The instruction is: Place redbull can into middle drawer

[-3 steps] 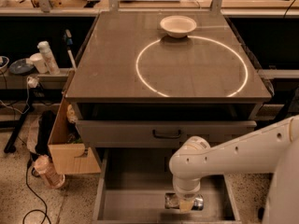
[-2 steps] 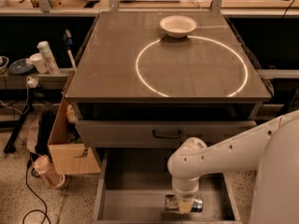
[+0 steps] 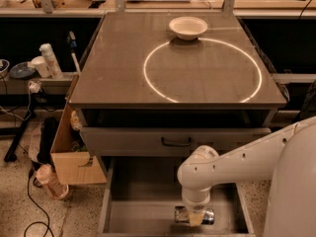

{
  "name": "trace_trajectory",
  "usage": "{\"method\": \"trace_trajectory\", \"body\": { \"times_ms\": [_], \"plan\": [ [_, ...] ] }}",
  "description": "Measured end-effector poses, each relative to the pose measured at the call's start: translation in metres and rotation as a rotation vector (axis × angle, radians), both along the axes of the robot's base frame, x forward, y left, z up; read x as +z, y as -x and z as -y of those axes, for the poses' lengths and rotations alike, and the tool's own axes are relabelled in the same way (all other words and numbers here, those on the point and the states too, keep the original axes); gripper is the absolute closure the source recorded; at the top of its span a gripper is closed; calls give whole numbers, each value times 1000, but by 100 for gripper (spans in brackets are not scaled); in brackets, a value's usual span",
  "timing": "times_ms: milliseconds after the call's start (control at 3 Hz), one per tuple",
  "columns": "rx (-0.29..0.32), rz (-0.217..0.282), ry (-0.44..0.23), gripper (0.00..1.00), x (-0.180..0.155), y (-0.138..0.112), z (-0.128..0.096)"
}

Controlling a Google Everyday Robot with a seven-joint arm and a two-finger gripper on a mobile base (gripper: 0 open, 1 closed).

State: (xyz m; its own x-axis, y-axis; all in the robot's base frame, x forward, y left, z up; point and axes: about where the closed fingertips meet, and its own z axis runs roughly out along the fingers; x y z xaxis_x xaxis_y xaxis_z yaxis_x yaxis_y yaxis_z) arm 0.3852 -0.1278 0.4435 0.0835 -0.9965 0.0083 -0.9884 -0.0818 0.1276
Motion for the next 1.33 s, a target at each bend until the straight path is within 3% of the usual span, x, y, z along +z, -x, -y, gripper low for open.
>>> {"method": "trace_trajectory", "body": {
  "times_ms": [333,1000,1333],
  "plan": [
    [0,0,0,50,0,0,0],
    [0,0,0,4,0,0,0],
    [0,0,0,0,0,0,0]
  ]
}}
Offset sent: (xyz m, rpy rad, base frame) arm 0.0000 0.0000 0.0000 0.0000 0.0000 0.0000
